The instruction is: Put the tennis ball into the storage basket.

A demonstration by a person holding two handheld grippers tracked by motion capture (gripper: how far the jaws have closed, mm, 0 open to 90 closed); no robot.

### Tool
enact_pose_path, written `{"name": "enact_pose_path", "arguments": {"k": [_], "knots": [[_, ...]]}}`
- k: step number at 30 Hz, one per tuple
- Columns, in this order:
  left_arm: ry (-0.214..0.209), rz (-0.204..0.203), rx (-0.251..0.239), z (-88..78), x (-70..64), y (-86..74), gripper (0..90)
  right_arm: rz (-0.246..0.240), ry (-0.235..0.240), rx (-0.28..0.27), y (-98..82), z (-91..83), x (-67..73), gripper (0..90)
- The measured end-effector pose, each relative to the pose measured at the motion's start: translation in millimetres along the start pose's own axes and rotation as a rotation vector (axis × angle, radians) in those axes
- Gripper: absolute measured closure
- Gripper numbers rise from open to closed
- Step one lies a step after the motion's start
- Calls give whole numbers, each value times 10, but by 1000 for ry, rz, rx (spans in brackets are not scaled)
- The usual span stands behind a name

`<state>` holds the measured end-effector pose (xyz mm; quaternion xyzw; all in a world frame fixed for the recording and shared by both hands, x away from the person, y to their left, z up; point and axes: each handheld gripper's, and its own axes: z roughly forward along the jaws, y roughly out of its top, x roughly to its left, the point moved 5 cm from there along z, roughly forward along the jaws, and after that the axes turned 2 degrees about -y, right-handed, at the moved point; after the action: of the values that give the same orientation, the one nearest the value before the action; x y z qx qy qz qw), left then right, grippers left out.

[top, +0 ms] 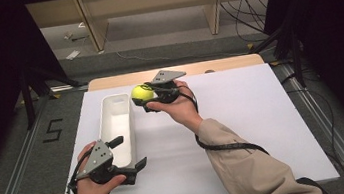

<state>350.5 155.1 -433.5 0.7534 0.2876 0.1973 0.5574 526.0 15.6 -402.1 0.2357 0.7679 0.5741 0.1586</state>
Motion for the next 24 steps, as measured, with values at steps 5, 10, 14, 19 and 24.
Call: {"name": "enact_pose_path", "arguments": {"k": [5,10,14,19,24], "knots": [[0,1,0,3,-4,0,0,1,1,-3,28,7,9,273],[0,2,0,0,-3,0,0,-2,4,-5,47,32,28,273],[-1,2,0,1,-3,1,0,-7,9,2,50,52,46,273],[1,0,0,-2,-6,2,0,-11,13,-1,66,64,67,273],[1,0,-1,0,-5,1,0,-9,16,0,62,83,81,273]]}}
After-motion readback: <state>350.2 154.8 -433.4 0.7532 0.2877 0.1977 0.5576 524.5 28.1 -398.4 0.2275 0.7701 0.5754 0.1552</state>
